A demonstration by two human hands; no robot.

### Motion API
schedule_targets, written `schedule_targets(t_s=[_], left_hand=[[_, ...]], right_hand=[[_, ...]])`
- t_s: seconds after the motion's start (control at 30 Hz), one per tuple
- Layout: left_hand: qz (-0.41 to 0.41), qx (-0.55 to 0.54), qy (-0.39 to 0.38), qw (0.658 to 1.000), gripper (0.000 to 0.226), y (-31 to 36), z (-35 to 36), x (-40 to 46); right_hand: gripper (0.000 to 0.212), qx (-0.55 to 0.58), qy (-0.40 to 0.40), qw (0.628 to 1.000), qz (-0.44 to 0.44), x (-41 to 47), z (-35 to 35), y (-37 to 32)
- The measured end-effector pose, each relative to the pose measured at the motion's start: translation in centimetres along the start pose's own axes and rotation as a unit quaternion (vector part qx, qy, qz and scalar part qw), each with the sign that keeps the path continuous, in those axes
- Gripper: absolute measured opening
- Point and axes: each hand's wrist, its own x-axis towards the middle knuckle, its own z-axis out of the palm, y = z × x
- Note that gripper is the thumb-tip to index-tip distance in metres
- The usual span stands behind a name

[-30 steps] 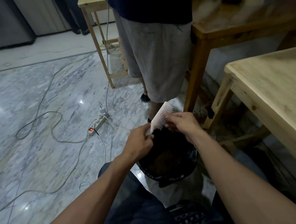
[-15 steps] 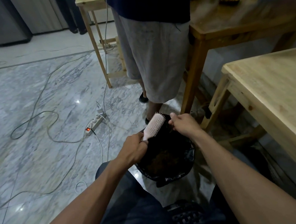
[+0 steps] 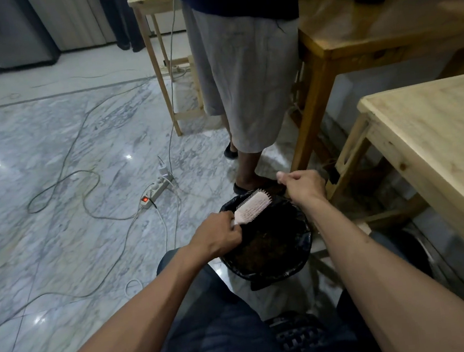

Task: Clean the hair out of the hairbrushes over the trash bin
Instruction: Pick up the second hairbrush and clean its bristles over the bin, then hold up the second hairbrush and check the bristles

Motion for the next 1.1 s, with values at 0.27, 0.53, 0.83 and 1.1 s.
schedule_targets(t_s=[0.27,0.53,0.83,1.1], left_hand=[[0.018,-0.046,0.029,0.998,0.029,1.1,-0.4,0.2],[0.051,-0.081,0.070,0.993,0.026,4.3,-3.6,0.3],[0.104,-0.132,0.083,0.982,0.028,8.8,-7.3,-0.5],[0.268,-0.117,0.127,0.948,0.041,18.2,-8.7,-1.2]], right_hand=[[0.034,0.099,-0.192,0.974,0.067,-1.3,0.4,-1.1],[0.022,0.250,-0.117,0.961,0.025,-2.1,-3.0,-6.3],[0.019,0.244,-0.035,0.968,-0.041,-1.6,-10.0,-10.4],[0.010,0.294,0.055,0.952,-0.070,-2.9,-21.8,-11.7]])
